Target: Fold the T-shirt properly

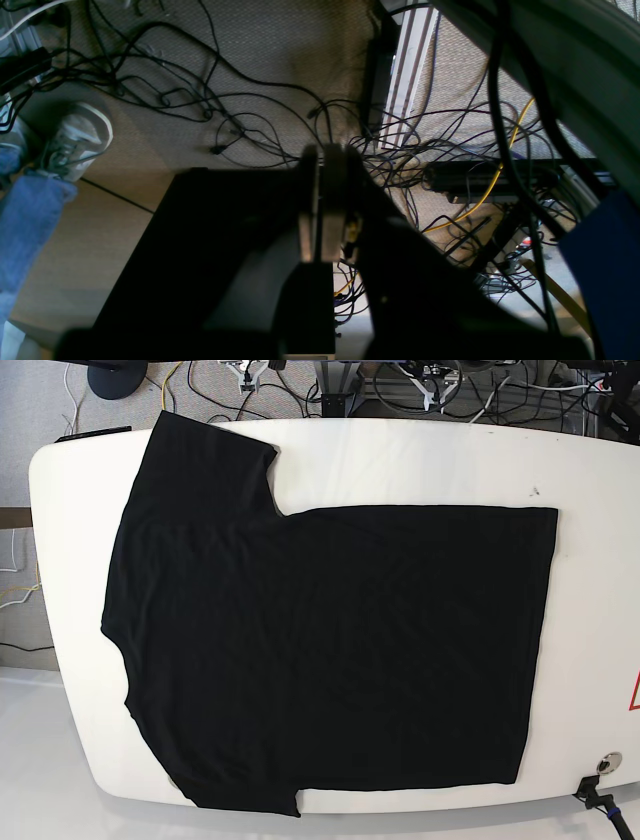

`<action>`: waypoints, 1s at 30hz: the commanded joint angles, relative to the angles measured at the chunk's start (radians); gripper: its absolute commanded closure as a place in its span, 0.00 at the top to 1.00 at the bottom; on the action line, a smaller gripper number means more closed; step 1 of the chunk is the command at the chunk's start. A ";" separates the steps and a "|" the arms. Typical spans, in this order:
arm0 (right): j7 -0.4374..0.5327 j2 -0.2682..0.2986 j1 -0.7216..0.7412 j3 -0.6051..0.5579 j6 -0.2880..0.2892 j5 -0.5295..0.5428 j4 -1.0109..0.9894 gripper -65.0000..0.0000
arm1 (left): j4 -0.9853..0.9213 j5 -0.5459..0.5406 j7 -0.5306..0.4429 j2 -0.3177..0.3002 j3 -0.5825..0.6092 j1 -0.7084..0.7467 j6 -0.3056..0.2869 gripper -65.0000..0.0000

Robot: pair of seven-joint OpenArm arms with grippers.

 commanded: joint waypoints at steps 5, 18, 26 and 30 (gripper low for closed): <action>-0.004 0.000 -0.008 0.000 0.001 -0.002 -0.002 0.00 | -0.002 0.002 -0.002 -0.003 0.002 0.003 0.000 0.01; 0.018 -0.006 -0.027 0.002 0.018 0.003 0.014 0.00 | 0.017 -0.001 -0.022 -0.007 0.008 0.039 -0.007 0.02; 0.016 -0.011 -0.073 0.002 0.016 0.004 0.048 0.00 | 0.026 -0.002 -0.013 -0.018 0.007 0.064 -0.014 0.01; 0.023 -0.010 -0.125 0.001 0.021 0.001 0.097 0.00 | 0.046 0.004 -0.014 -0.032 0.011 0.094 -0.013 0.01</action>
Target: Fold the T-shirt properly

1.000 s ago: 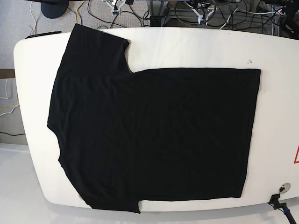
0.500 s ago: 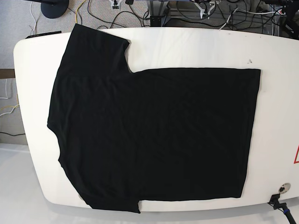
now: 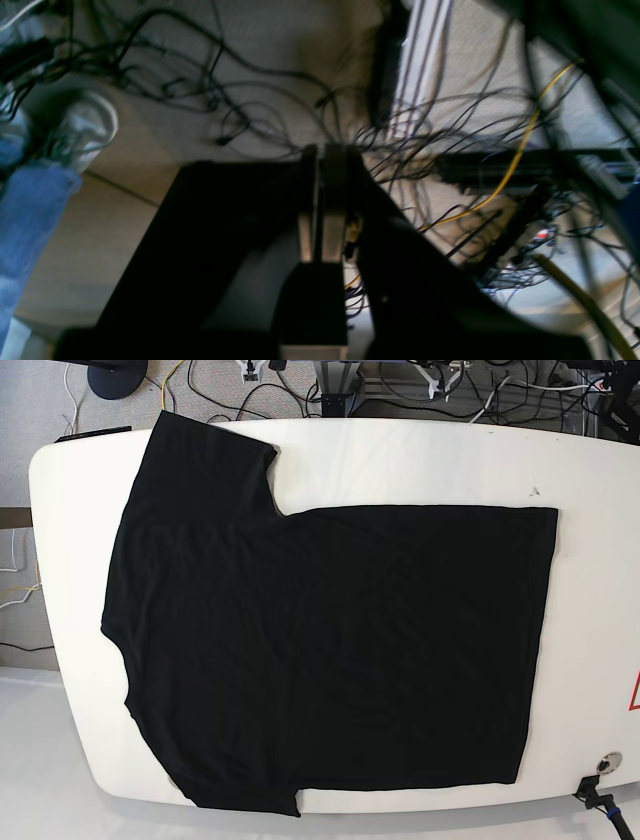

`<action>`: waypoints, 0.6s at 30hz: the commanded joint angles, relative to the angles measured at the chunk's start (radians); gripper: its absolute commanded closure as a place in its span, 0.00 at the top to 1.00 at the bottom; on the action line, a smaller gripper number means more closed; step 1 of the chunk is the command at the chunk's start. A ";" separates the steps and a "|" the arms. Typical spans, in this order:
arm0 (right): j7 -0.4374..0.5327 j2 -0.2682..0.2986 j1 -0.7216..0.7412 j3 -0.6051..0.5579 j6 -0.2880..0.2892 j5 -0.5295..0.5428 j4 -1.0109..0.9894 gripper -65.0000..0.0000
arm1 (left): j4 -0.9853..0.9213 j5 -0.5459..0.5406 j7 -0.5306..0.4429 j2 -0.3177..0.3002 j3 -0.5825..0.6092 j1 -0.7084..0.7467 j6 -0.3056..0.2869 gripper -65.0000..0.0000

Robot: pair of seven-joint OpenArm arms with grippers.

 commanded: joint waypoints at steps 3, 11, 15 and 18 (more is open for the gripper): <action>-0.011 0.003 -0.085 0.002 0.008 0.003 0.076 0.00 | 0.044 0.003 0.001 -0.032 0.002 0.060 -0.001 0.00; -0.017 0.039 -0.242 0.002 0.017 0.019 0.283 0.00 | 0.257 -0.008 -0.014 -0.127 0.011 0.229 -0.006 0.00; -0.005 0.054 -0.285 0.004 0.021 0.006 0.327 0.00 | 0.331 0.005 -0.019 -0.141 0.015 0.291 -0.005 0.00; -0.014 0.068 -0.350 0.007 0.016 0.004 0.397 0.00 | 0.417 -0.001 -0.010 -0.156 0.016 0.356 -0.006 0.00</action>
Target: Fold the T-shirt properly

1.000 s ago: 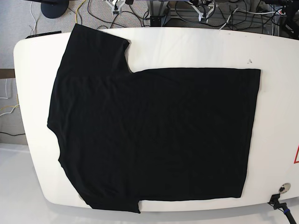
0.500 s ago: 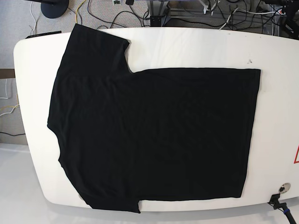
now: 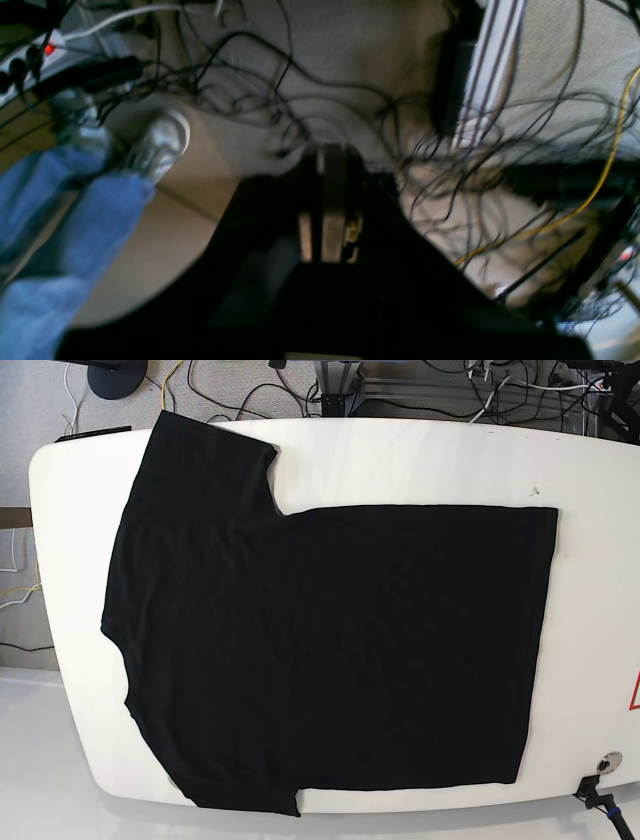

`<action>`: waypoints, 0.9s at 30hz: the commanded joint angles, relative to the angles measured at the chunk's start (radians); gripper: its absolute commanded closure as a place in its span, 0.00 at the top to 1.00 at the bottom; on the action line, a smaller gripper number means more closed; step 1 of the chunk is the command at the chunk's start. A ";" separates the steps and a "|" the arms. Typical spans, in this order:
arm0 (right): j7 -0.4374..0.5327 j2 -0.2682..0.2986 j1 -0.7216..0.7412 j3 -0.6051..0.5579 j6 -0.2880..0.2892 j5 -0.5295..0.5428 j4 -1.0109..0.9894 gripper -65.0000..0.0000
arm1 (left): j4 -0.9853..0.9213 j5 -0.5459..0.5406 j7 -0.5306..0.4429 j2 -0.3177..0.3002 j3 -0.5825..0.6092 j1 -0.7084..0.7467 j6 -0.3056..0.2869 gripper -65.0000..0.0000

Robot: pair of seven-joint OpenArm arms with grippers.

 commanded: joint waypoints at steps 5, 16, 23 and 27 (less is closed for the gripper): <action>-0.017 0.038 -0.183 0.005 -0.005 0.002 0.185 0.00 | 0.197 -0.003 0.033 -0.054 0.002 0.171 0.007 0.00; -0.041 0.088 -0.432 -0.001 -0.010 0.005 0.594 0.00 | 0.646 -0.052 0.103 -0.177 0.010 0.439 -0.011 0.00; -0.068 0.114 -0.608 0.062 -0.015 0.013 0.947 0.00 | 0.968 -0.070 0.138 -0.243 -0.002 0.627 -0.036 0.00; -0.086 0.131 -0.644 0.070 -0.009 0.010 1.008 0.00 | 1.078 -0.076 0.152 -0.247 -0.015 0.725 -0.041 0.00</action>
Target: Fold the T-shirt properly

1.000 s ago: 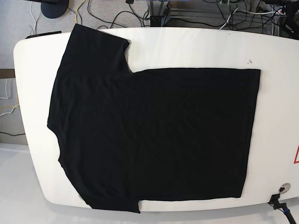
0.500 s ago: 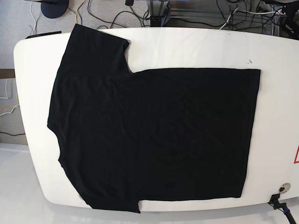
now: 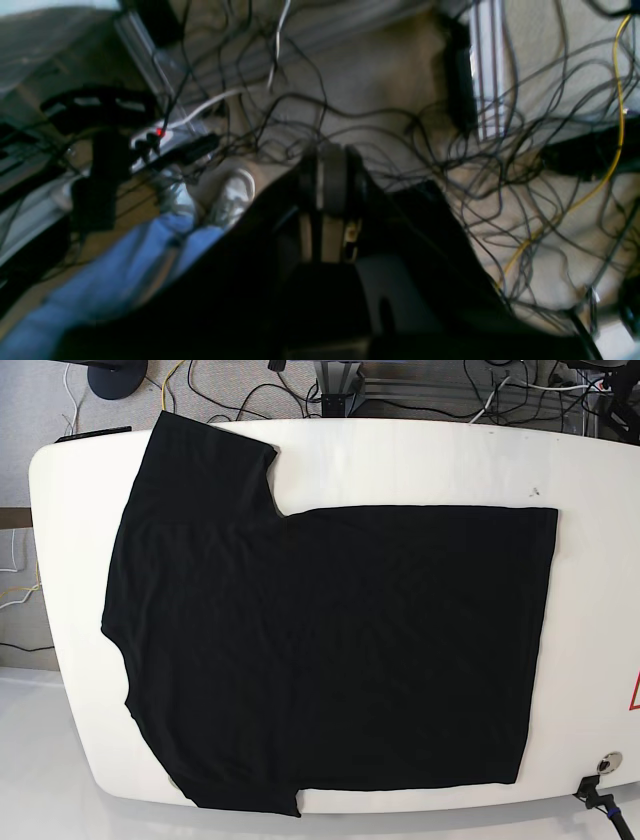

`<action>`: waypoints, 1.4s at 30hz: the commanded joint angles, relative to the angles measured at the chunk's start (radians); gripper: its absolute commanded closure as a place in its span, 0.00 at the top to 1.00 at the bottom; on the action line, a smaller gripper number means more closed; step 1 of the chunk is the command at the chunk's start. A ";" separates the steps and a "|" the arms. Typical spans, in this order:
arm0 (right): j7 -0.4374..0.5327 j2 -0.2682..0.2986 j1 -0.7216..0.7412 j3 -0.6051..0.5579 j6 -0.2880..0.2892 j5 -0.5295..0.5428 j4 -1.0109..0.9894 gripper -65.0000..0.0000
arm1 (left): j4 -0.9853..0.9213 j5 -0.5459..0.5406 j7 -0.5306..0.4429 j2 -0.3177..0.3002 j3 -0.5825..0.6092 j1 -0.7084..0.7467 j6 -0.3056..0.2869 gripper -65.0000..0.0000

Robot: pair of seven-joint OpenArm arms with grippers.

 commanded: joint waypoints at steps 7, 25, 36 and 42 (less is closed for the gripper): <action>-0.056 0.029 -0.145 0.058 -0.001 0.001 0.297 0.00 | 0.338 -0.006 0.045 0.001 -0.072 0.173 -0.006 0.00; -0.137 0.037 0.027 0.111 -0.003 0.038 0.589 0.00 | 0.685 -0.216 0.077 0.029 -0.372 0.024 -0.065 0.00; -0.346 0.040 0.053 0.241 0.022 0.292 0.636 0.00 | 0.663 -0.347 0.217 0.055 -0.434 -0.147 -0.259 0.37; -0.375 0.046 0.096 0.318 0.023 0.405 0.632 0.03 | 0.620 -0.403 0.266 0.057 -0.456 -0.277 -0.296 0.51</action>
